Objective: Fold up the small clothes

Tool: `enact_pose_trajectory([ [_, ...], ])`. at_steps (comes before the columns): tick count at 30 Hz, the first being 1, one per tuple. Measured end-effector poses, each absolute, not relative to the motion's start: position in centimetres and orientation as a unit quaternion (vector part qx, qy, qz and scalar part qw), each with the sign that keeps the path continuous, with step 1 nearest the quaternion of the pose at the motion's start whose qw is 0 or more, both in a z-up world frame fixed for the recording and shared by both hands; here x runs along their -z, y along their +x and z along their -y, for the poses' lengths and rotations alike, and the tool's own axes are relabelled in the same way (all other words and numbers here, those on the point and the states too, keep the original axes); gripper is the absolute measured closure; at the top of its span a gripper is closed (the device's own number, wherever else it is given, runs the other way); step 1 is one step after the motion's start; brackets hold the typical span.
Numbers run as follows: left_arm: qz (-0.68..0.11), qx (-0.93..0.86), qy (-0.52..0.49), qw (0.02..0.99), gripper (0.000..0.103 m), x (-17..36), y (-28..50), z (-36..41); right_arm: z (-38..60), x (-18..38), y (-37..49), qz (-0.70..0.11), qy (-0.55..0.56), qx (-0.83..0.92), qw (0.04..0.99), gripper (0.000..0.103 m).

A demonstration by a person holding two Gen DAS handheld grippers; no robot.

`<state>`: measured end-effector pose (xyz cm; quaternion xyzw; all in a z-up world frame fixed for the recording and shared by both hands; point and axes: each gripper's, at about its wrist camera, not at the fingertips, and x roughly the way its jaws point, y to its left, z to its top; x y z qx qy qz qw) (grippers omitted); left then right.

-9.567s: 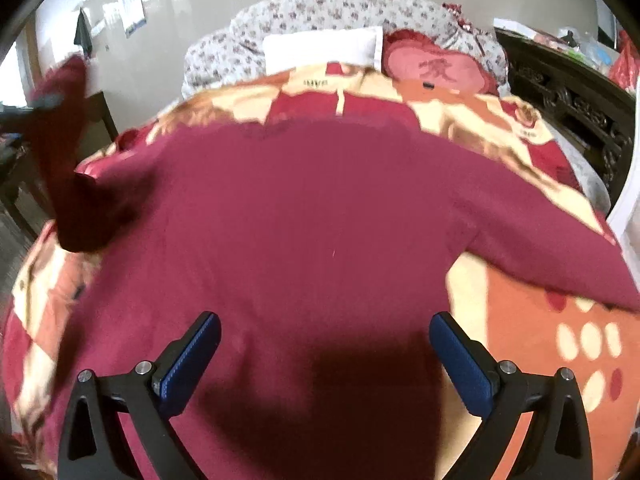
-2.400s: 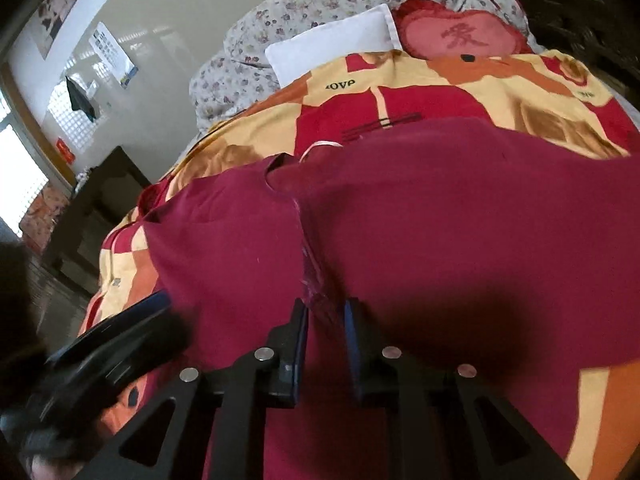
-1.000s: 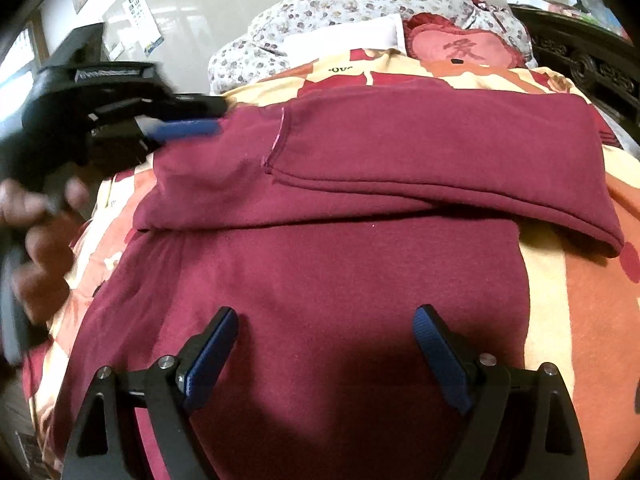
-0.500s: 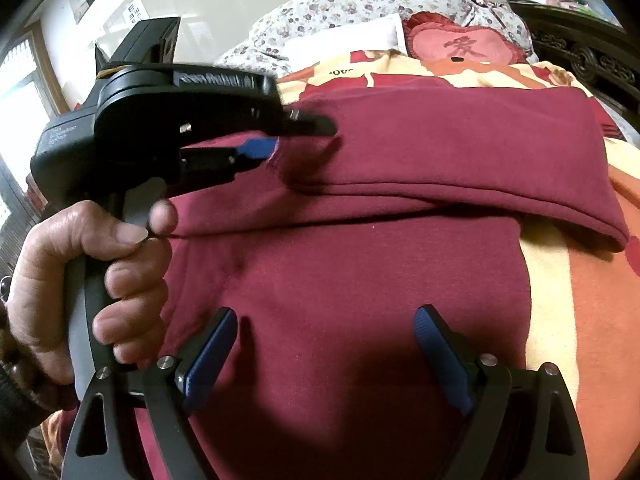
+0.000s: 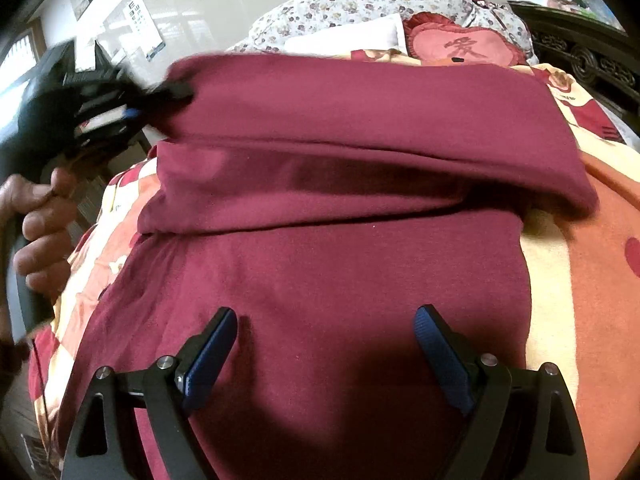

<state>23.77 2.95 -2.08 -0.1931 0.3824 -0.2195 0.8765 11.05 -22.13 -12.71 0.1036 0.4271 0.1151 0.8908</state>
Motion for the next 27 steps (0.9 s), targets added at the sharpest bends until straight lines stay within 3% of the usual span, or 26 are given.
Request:
enact_pose_trajectory([
  [4,-0.405,0.174,-0.202,0.875,0.099,4.4,24.6,-6.6,22.1,12.7,11.0,-0.427,0.103,-0.115,0.891,0.014],
  [11,-0.433,0.134,-0.135,0.881,0.098,7.6,24.9,-5.8,22.1,12.7,11.0,-0.427,0.104,-0.115,0.891,0.014],
  [15,-0.434,0.124,-0.126,0.883,0.098,7.4,24.8,-6.7,22.0,12.7,11.0,-0.428,0.103,-0.115,0.890,0.014],
  [17,-0.435,0.106,-0.120,0.886,0.089,6.9,24.4,-7.1,22.0,12.6,11.0,-0.431,0.102,-0.113,0.889,0.014],
  [21,-0.400,0.064,-0.112,0.907,0.088,4.8,22.6,-7.5,22.7,11.1,10.6,-0.441,0.119,-0.115,0.882,0.015],
  [25,-0.380,0.115,-0.089,0.913,0.088,3.8,21.2,-4.9,25.9,6.8,10.3,-0.373,0.121,-0.073,0.917,0.015],
  [26,-0.381,0.127,-0.081,0.912,0.088,3.9,21.2,-4.2,26.4,5.9,10.9,-0.360,0.102,-0.054,0.926,0.017],
  [27,-0.384,0.139,-0.069,0.910,0.088,4.3,21.3,-3.1,26.7,5.4,11.8,-0.357,0.089,-0.051,0.928,0.033],
])
